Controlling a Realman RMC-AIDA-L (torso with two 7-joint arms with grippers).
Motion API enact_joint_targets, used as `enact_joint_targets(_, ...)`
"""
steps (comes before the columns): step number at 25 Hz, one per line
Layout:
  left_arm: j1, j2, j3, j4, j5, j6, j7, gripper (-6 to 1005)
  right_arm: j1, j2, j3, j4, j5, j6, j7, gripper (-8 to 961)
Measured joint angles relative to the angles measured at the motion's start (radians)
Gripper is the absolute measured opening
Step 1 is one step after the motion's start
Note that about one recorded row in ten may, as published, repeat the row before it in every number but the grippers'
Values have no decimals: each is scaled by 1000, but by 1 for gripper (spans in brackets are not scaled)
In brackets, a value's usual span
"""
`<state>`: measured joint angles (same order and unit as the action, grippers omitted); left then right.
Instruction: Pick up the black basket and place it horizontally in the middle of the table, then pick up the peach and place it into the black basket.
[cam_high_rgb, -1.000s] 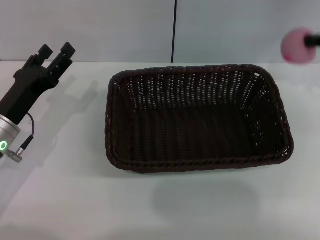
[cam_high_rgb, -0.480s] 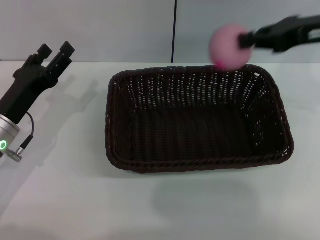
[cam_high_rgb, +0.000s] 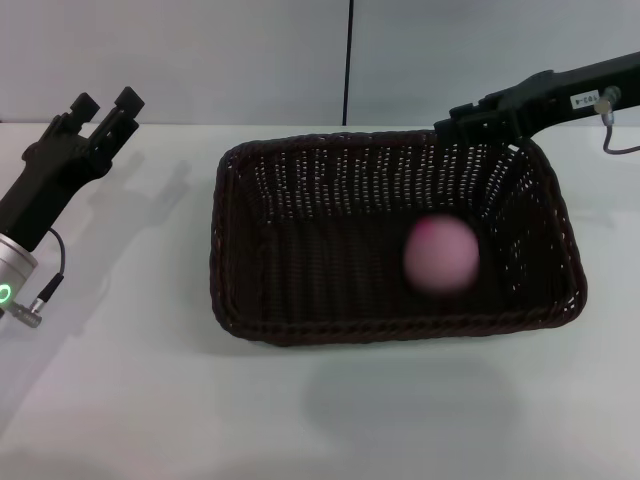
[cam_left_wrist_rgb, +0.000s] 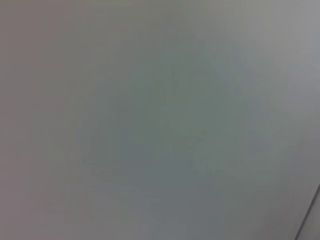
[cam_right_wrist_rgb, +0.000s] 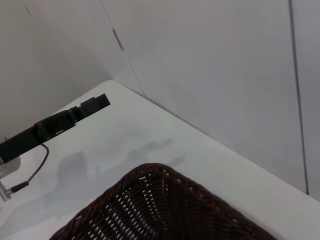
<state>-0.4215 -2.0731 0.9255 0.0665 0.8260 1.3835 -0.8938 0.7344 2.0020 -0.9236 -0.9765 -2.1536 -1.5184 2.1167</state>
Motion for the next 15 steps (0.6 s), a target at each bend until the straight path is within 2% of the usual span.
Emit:
enact_joint_targets(3,1,1,-4,0,0,0,0,764,-10,1,26,-6,4,2,0,312)
enact_joint_targets(4,1,1,-9,0,0,1,0,764,-23,7,84,-7,8,6,-2,343)
enact_joint_targets(6,1,2,-12,0,0,2,0,764,-34,11,123,-7,16,10,-4,406)
enact_joint_targets(8,2,2,-19,0,0,4,0,764,-59,17,193,3,49,19,-7,412)
enact_joint_targets(9,5,2,-23,0,0,5,0,763,-100,20,269,32,134,25,-31,416)
enact_joint_targets(10,5,2,-23,0,0,5,0,763,-100,20,269,32,134,25,-31,419)
enact_joint_targets(11,9,3,-28,1,0,5,0,763,-145,19,335,85,253,28,-95,422)
enact_joint_targets(12,9,3,-28,1,0,5,0,763,-145,19,335,85,253,28,-95,422)
enact_joint_targets(13,10,3,-31,2,0,5,0,763,-171,18,369,126,333,28,-143,422)
enact_joint_targets(14,12,4,-35,3,0,5,0,763,-223,15,425,219,494,27,-265,422)
enact_joint_targets(15,15,4,-42,6,0,6,0,762,-223,15,425,219,494,27,-265,422)
